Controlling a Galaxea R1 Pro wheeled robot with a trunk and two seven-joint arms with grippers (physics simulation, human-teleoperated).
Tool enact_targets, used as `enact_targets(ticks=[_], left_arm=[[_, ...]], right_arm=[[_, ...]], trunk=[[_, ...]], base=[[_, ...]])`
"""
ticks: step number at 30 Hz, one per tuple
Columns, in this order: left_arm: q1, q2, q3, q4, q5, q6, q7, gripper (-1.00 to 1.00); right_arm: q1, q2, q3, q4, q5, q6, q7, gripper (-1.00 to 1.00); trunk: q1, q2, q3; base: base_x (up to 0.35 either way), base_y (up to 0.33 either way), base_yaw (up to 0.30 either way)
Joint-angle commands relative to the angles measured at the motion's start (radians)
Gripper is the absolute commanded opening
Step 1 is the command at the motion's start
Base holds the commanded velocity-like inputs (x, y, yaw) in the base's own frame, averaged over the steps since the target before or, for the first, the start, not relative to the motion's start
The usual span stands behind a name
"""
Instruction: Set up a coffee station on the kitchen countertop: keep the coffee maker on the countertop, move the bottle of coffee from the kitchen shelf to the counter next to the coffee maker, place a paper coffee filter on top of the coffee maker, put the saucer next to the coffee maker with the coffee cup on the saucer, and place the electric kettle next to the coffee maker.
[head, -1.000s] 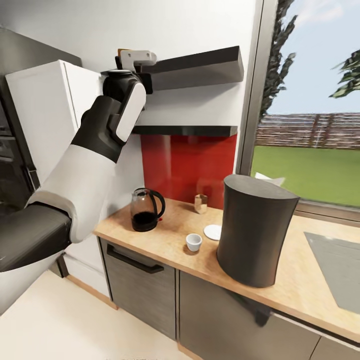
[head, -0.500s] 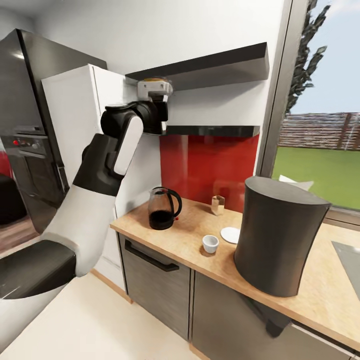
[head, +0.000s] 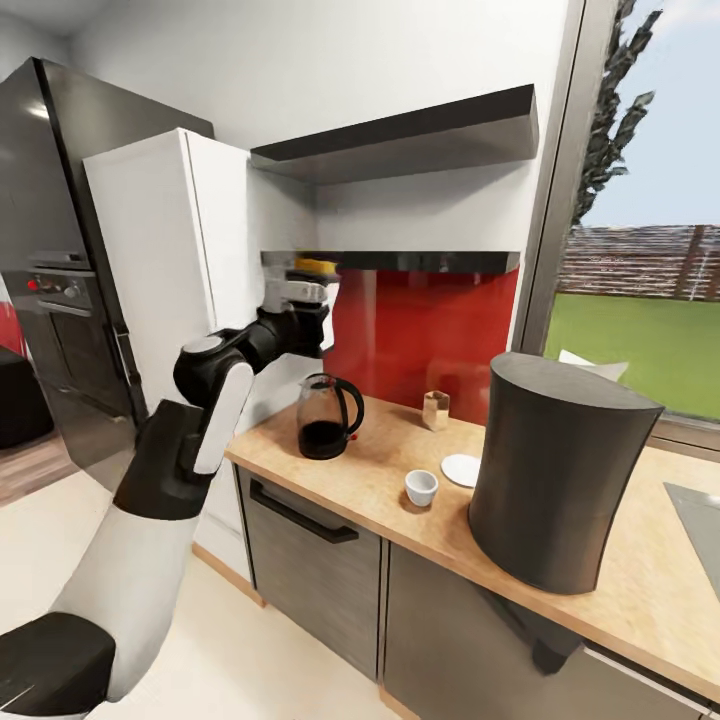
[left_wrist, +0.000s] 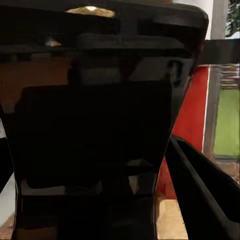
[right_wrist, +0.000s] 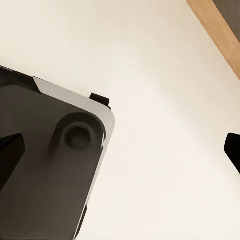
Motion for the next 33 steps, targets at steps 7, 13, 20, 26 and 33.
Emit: enact_targets(ticks=[7, 13, 20, 26, 33], left_arm=[[0.216, 0.100, 0.001, -0.018, 0.001, -0.225, -0.107, -1.00], [0.355, 0.114, -0.017, -0.025, 0.001, -0.333, -0.118, -1.00], [0.460, 0.131, -0.023, -0.025, 0.000, -0.351, -0.118, -1.00], [0.482, 0.144, -0.024, -0.022, 0.000, -0.353, -0.118, -1.00], [0.483, 0.145, -0.024, -0.020, 0.000, -0.353, -0.118, -1.00]], right_arm=[[-0.001, 0.000, -0.001, 0.000, 0.009, -0.003, 0.000, 1.00], [-0.001, 0.000, -0.001, -0.001, 0.009, -0.005, 0.000, 1.00], [-0.001, 0.000, -0.002, -0.001, 0.009, -0.006, 0.000, 1.00], [-0.001, 0.000, -0.002, -0.001, 0.009, -0.006, 0.000, 1.00], [-0.001, -0.001, -0.003, -0.001, 0.009, -0.003, 0.000, 1.00]], trunk=[[0.000, -0.002, -0.001], [0.000, -0.002, -0.001], [0.000, -0.002, -0.001], [0.008, -0.016, -0.008], [0.035, -0.065, -0.029]], base=[[0.000, 0.000, 0.000], [0.000, 0.000, 0.000], [0.000, 0.000, 0.000], [0.000, 0.000, 0.000], [0.000, 0.000, 0.000]])
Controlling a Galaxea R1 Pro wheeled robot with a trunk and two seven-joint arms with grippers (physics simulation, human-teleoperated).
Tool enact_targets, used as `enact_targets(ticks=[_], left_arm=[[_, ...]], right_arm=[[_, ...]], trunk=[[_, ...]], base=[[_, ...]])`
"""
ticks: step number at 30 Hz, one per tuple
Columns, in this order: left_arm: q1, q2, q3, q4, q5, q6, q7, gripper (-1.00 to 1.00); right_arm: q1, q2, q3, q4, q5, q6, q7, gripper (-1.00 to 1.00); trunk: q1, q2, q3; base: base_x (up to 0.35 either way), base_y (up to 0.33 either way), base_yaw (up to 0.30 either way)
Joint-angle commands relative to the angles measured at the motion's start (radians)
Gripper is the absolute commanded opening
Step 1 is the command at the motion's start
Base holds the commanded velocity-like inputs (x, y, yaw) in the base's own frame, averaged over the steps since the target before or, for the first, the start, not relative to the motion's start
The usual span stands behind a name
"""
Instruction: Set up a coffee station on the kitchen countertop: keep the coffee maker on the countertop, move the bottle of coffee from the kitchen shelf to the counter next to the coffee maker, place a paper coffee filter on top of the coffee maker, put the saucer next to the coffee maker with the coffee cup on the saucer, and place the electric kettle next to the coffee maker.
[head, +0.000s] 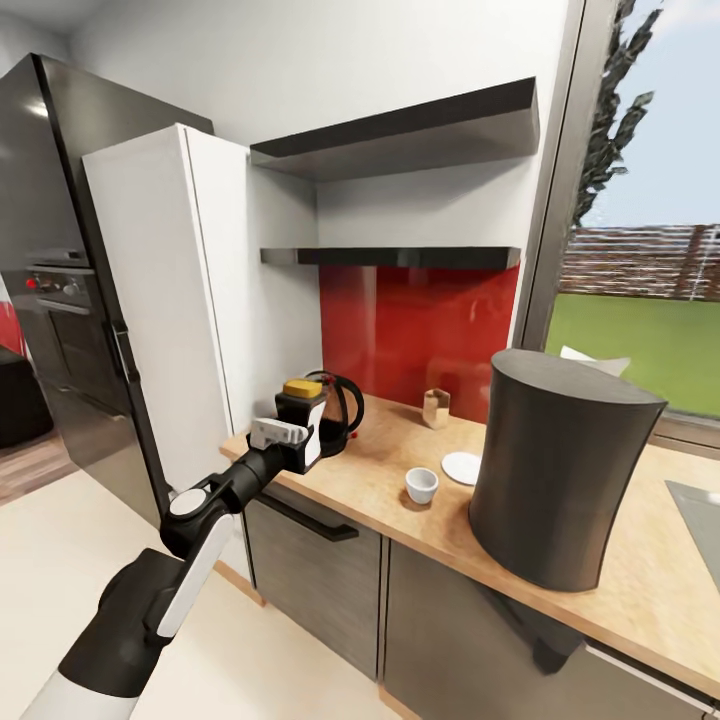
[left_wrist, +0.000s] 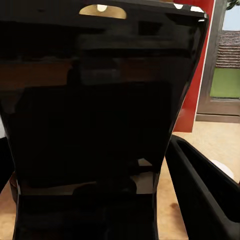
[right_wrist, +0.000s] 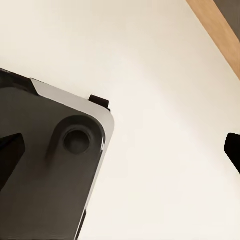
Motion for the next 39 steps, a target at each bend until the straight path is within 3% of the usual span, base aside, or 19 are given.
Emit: enact_targets(ticks=[1, 39], left_arm=[[-0.001, 0.001, 0.000, -0.001, 0.007, 0.006, -0.001, -1.00], [-0.001, 0.001, -0.027, 0.001, 0.007, 0.004, 0.002, -1.00]], right_arm=[[-0.001, 0.000, -0.001, 0.000, 0.008, -0.002, 0.000, 1.00], [-0.001, -0.001, -0.002, -0.001, 0.008, -0.008, -0.003, 1.00]], trunk=[[0.004, -0.008, -0.005], [0.150, -0.274, -0.124]], base=[[0.000, 0.000, 0.000], [0.000, 0.000, 0.000]])
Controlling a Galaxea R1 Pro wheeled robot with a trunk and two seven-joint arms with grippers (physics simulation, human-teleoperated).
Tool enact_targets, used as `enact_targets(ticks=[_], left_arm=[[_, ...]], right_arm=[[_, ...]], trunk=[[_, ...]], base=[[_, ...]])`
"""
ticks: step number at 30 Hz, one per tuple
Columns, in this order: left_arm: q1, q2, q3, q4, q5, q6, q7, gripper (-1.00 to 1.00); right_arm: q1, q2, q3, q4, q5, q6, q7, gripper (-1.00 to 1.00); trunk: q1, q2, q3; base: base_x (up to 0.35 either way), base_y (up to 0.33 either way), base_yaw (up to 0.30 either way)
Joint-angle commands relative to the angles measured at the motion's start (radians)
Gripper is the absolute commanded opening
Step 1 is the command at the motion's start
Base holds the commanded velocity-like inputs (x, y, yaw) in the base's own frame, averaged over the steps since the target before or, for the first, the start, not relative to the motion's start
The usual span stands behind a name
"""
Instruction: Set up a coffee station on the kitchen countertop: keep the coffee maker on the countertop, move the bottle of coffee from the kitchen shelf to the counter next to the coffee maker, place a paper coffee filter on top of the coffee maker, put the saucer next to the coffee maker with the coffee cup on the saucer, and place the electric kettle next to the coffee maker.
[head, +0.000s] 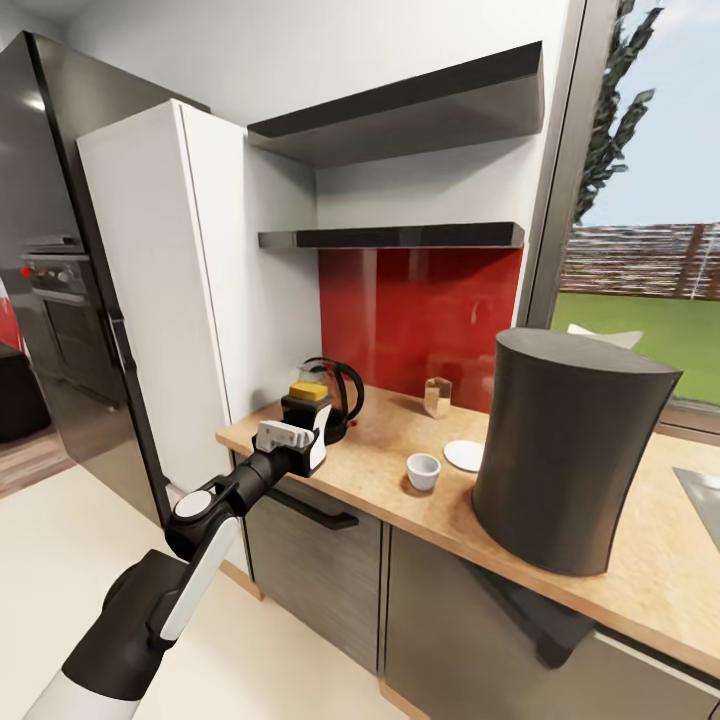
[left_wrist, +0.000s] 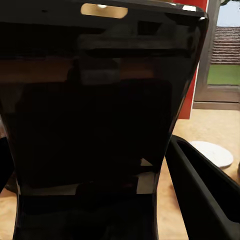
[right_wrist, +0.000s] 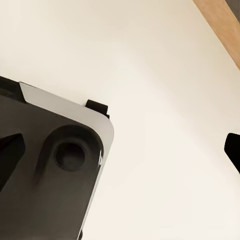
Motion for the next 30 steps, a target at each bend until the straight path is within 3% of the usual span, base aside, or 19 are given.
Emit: enact_targets(ticks=[1, 13, 23, 30], left_arm=[[-0.001, 0.001, 0.000, -0.001, 0.007, 0.005, -0.001, -1.00], [-0.001, 0.001, 0.000, 0.000, 0.006, 0.005, 0.001, -1.00], [-0.001, 0.001, 0.000, 0.003, 0.004, -0.045, 0.000, -1.00], [-0.001, 0.000, -0.001, 0.009, 0.004, -0.046, -0.001, -1.00]], right_arm=[[-0.001, 0.000, 0.000, 0.000, 0.008, -0.003, 0.000, 1.00], [-0.001, 0.000, 0.000, 0.000, 0.007, -0.003, 0.000, 1.00], [-0.001, 0.000, 0.000, 0.000, 0.007, -0.001, 0.000, 1.00], [-0.001, 0.001, 0.000, 0.000, 0.007, -0.002, -0.003, 1.00]], trunk=[[0.004, -0.008, -0.004], [0.012, -0.022, -0.009], [0.012, -0.022, -0.009], [0.012, -0.022, -0.009]], base=[[0.000, 0.000, 0.000], [-0.016, -0.015, -0.076], [-0.191, -0.217, -0.021], [-0.099, -0.116, 0.204]])
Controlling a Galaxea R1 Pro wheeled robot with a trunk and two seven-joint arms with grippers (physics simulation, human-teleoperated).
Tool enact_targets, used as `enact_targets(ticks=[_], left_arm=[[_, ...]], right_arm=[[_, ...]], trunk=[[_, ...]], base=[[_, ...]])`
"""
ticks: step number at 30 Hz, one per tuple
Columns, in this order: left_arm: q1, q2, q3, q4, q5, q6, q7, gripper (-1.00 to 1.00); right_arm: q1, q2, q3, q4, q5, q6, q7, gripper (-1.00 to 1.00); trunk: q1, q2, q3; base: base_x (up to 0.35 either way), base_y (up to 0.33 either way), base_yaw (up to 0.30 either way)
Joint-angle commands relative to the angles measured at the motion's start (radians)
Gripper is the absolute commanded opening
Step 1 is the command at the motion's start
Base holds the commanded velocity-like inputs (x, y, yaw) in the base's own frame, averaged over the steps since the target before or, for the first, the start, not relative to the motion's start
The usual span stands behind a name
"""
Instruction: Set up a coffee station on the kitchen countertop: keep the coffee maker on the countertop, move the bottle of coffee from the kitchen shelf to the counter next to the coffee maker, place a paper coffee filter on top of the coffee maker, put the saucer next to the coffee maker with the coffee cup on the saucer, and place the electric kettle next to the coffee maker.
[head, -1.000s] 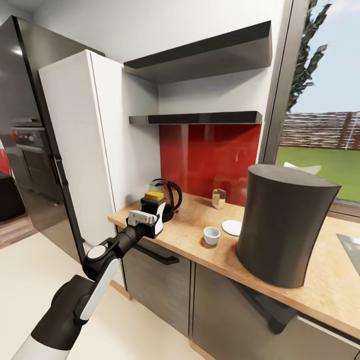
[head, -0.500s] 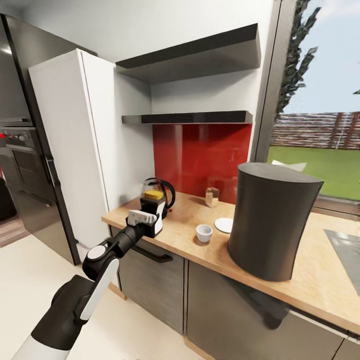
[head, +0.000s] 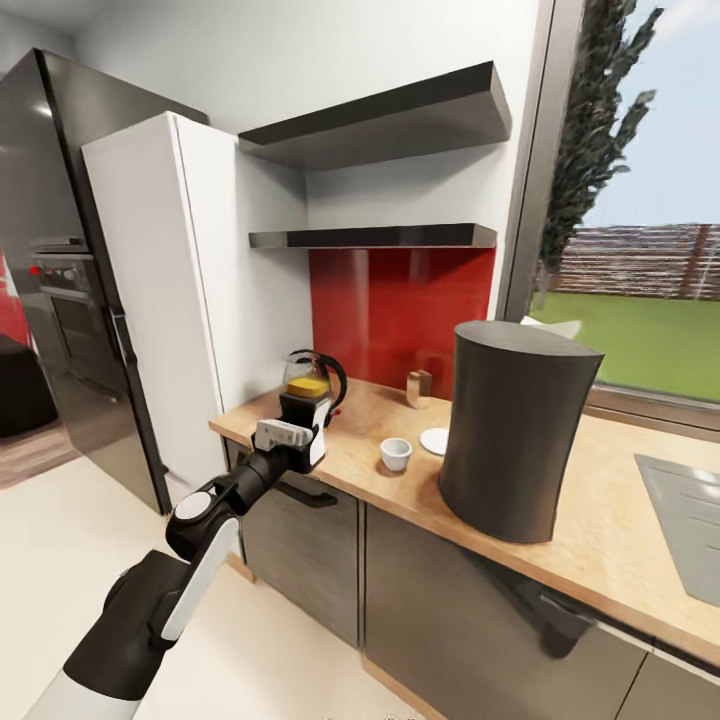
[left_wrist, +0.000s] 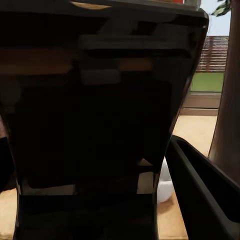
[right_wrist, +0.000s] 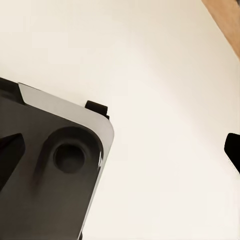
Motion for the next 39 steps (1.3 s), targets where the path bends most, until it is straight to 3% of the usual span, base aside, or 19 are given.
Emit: enact_targets(ticks=[1, 9, 39], left_arm=[[-0.001, 0.000, -0.001, -0.001, 0.008, 0.006, -0.001, -1.00], [-0.001, 0.000, -0.001, 0.000, 0.008, 0.005, -0.001, -1.00], [-0.001, 0.000, -0.001, 0.001, 0.008, 0.005, -0.001, -1.00]], right_arm=[[0.000, 0.000, -0.001, 0.000, 0.008, -0.002, 0.000, 1.00], [0.000, -0.001, -0.002, 0.000, 0.008, -0.001, 0.001, 1.00], [0.000, -0.001, -0.003, -0.001, 0.008, -0.002, 0.001, 1.00]], trunk=[[0.000, -0.001, -0.001], [0.000, -0.001, -0.001], [0.000, -0.001, -0.001]], base=[[-0.142, -0.147, 0.269], [-0.190, -0.206, 0.134], [-0.215, -0.255, 0.003]])
